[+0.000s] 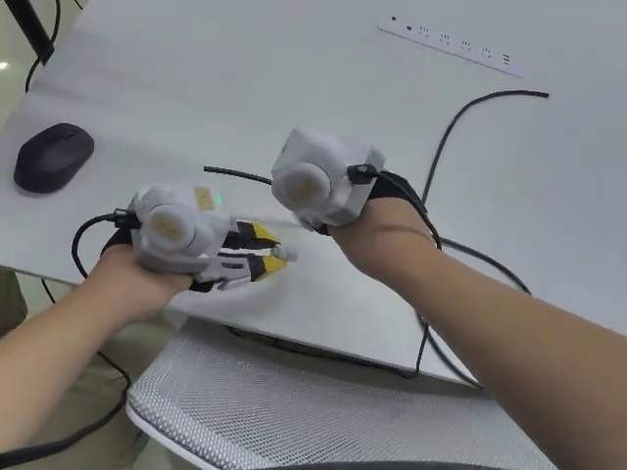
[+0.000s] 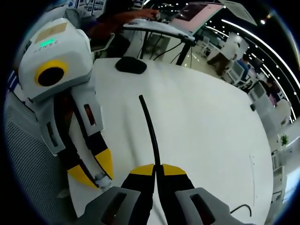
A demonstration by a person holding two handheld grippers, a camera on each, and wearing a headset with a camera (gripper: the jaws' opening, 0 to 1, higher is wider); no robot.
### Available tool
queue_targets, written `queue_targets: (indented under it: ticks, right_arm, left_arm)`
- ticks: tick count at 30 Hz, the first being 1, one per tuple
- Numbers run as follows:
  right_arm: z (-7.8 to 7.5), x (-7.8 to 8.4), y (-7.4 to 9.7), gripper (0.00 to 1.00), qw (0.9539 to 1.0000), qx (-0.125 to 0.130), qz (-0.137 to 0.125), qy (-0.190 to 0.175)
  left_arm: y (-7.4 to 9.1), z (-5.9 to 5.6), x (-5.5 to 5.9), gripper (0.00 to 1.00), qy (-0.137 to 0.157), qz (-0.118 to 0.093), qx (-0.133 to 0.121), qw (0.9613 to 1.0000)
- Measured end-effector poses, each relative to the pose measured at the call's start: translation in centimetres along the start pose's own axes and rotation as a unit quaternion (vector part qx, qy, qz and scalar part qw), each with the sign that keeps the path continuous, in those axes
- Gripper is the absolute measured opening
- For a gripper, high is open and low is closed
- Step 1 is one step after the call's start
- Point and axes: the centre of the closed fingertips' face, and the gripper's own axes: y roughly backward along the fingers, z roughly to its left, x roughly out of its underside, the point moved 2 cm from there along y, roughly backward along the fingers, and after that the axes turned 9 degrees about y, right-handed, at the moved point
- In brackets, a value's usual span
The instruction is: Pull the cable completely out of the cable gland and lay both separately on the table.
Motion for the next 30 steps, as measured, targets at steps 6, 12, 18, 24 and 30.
queue_targets:
  ticks: [6, 12, 18, 24, 30]
  right_arm:
    - [0.0, 0.3, -0.9, 0.0, 0.9998, -0.014, -0.012, -0.007]
    - [0.4, 0.6, -1.8, 0.0, 0.9997, -0.024, -0.006, 0.0]
    - [1.1, 0.8, -2.3, 0.0, 0.9994, -0.034, -0.006, 0.002]
    - [1.3, 0.9, -2.5, 0.0, 0.9991, -0.041, -0.004, 0.008]
    - [1.8, 0.9, -2.6, 0.01, 0.9986, -0.052, 0.003, 0.008]
  left_arm:
    - [-0.4, 0.1, 0.6, 0.16, 0.001, 0.003, -0.002, 1.0]
    - [-0.9, 0.3, 1.3, 0.16, -0.003, 0.012, -0.003, 0.9999]
    - [-1.2, 0.3, 1.6, 0.16, -0.008, 0.019, -0.007, 0.9998]
    - [-1.2, 0.4, 1.7, 0.16, -0.023, 0.029, -0.008, 0.9993]
    - [-1.2, 0.4, 1.6, 0.16, -0.026, 0.039, -0.011, 0.9988]
